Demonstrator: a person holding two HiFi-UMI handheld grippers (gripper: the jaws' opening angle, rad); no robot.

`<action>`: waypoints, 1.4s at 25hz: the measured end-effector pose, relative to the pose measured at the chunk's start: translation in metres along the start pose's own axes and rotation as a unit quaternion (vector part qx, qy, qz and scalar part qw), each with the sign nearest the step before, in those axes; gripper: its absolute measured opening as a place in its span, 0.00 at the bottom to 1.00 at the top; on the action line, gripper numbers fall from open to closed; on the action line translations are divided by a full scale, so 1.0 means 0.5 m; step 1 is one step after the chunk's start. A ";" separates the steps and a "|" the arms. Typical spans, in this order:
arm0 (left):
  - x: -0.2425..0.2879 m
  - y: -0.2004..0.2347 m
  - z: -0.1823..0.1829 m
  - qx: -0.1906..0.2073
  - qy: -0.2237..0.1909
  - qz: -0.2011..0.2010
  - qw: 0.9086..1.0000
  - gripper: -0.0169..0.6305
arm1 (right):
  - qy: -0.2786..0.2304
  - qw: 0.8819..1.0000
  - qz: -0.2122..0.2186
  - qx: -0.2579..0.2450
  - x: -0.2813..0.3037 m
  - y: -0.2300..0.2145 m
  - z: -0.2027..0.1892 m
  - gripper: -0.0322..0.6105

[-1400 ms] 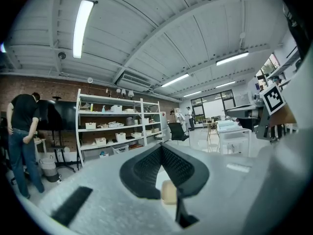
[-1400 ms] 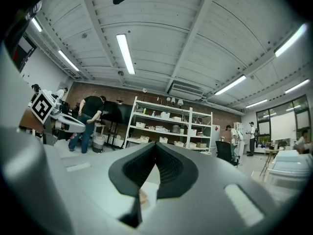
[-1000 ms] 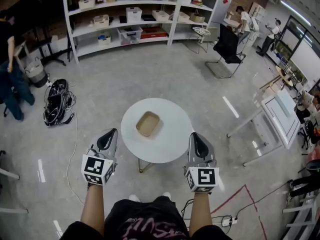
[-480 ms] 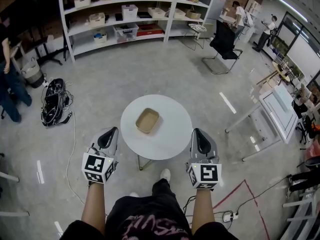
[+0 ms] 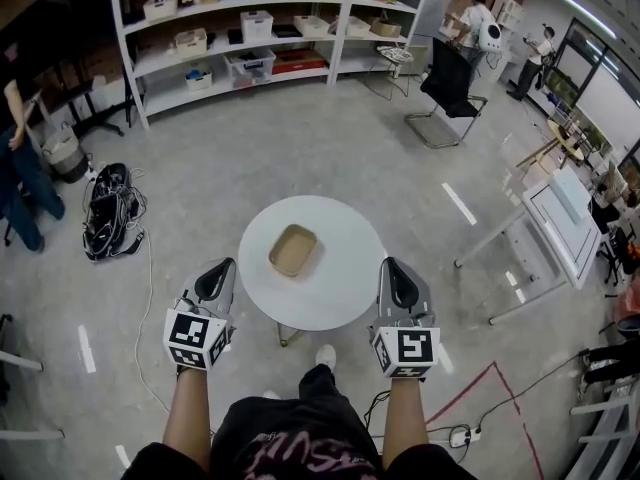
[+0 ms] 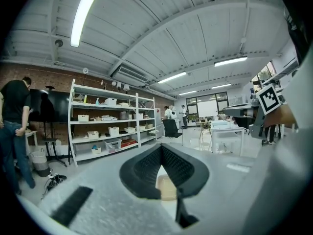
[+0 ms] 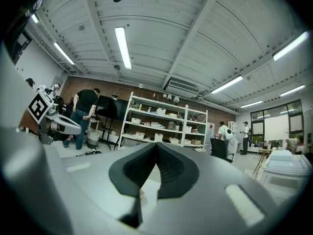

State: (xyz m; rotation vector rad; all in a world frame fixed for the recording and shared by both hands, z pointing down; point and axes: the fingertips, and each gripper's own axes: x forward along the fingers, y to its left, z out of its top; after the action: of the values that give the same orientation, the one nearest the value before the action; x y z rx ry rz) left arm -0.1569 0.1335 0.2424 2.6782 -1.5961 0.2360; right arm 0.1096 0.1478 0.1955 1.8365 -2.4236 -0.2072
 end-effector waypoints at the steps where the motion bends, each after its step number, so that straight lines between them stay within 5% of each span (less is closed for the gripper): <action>1: 0.010 -0.001 0.000 0.001 0.002 0.000 1.000 0.03 | 0.001 1.000 0.001 0.002 0.009 -0.008 -0.003 0.05; 35: 0.393 0.026 -0.168 -0.030 0.131 0.051 0.990 0.03 | 0.065 0.990 0.111 0.053 0.398 -0.176 -0.268 0.04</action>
State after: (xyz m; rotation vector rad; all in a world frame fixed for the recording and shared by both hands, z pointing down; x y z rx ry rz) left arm -0.0864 -0.0369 0.3515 2.4047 -1.6294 0.5098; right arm 0.1601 -0.0739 0.3120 1.5454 -2.5648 0.0581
